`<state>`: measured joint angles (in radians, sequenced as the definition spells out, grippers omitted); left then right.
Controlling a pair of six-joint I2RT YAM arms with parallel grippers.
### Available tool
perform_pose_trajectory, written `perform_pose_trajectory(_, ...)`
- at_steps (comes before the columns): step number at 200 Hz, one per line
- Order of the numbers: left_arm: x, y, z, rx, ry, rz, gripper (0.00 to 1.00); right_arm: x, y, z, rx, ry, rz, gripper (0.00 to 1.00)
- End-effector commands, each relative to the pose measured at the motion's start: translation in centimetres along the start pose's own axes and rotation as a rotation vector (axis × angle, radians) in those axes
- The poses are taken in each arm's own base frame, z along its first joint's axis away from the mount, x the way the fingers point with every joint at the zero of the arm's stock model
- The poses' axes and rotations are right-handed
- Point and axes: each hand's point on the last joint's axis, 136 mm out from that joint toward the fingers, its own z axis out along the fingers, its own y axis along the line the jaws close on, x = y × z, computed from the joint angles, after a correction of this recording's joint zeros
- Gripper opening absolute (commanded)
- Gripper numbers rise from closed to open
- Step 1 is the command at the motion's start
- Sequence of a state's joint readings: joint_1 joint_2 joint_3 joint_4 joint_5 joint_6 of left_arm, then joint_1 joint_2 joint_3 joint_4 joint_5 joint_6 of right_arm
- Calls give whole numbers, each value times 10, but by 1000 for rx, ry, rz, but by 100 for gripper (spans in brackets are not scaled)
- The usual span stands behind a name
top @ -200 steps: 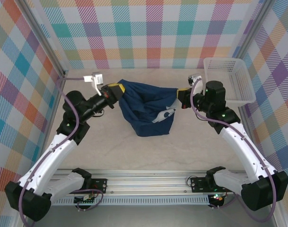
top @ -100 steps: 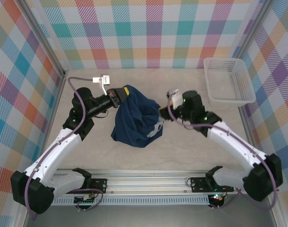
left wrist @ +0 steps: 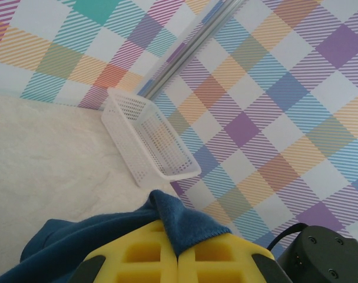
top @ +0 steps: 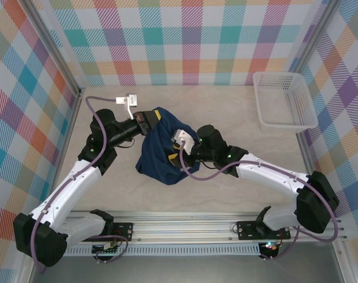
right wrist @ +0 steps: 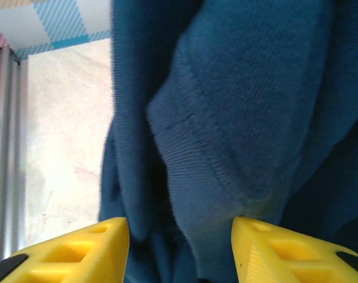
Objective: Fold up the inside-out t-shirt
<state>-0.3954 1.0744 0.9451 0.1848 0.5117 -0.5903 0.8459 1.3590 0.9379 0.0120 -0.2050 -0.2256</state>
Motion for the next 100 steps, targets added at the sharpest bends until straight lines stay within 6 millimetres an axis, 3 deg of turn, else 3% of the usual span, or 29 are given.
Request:
perform_pose_trajectory(1, -20, -16, -7, 32, -52, 52, 0, -36, -13, -5, 77, -106, -47, 34)
perform_pose_trajectory(45, -18, -10, -6, 10, -51, 53, 0, -39, -16, -13, 106, -122, -31, 0)
perform_pose_trajectory(59, -17, 0, -5, -33, -52, 52, 0, -42, -16, -21, 116, -126, -18, 0)
perform_pose_trajectory(70, -16, 17, -5, -117, -56, 42, 0, -48, -15, -32, 110, -126, -3, 0)
perform_pose_trajectory(100, -4, 106, -11, -534, -40, 28, 0, -86, -19, -86, -3, -189, 198, 0)
